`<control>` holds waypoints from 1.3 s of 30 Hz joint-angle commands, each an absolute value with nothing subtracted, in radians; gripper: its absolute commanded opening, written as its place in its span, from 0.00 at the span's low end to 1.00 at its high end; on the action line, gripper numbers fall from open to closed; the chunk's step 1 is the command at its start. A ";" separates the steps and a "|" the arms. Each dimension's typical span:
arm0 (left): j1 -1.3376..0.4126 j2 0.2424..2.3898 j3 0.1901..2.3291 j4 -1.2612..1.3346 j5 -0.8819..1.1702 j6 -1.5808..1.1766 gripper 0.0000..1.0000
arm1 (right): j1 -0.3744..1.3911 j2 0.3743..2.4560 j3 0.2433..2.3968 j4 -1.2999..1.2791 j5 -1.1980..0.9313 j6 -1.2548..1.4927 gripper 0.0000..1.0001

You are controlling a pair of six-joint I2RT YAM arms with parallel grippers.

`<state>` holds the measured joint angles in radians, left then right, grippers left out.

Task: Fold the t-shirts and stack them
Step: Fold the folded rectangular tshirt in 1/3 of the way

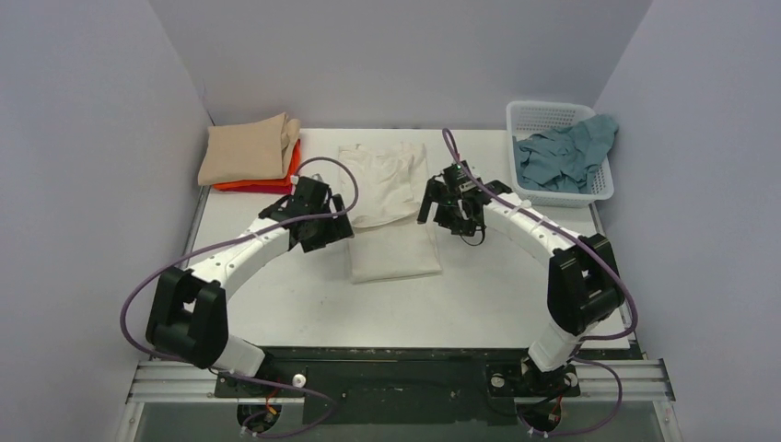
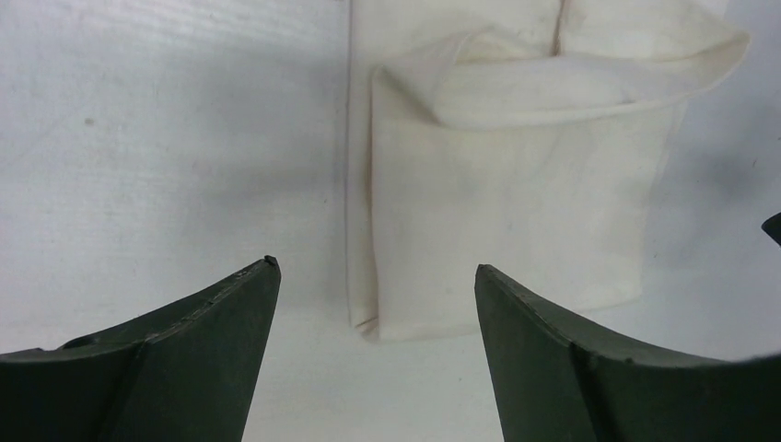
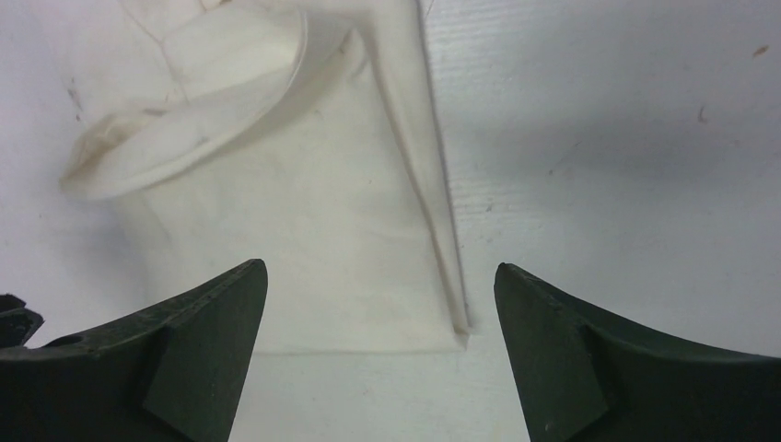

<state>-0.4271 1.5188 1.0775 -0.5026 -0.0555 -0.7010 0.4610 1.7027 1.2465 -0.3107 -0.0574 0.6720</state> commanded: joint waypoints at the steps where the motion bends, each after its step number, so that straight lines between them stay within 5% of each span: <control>1: -0.444 1.411 0.943 -0.468 0.000 -0.759 0.88 | 0.543 1.650 1.181 -0.330 -0.072 0.644 0.88; 13: -0.501 1.302 0.792 -0.511 -0.024 -0.836 0.91 | 0.647 1.969 1.476 -0.198 -0.220 0.632 0.88; 24: -0.504 1.205 0.735 -0.533 -0.030 -0.845 0.93 | 0.553 2.287 2.101 -0.274 -0.124 0.689 0.88; 28: -0.507 1.225 0.726 -0.478 0.016 -0.853 0.93 | 0.531 2.065 1.894 -0.280 -0.054 0.639 0.89; 33: -0.519 1.303 0.732 -0.362 0.060 -0.878 0.92 | 0.482 1.726 1.328 -0.258 0.006 0.682 0.89; 39: -0.559 1.432 0.793 -0.366 0.053 -0.879 0.78 | 0.463 1.476 0.917 -0.198 -0.124 0.779 0.82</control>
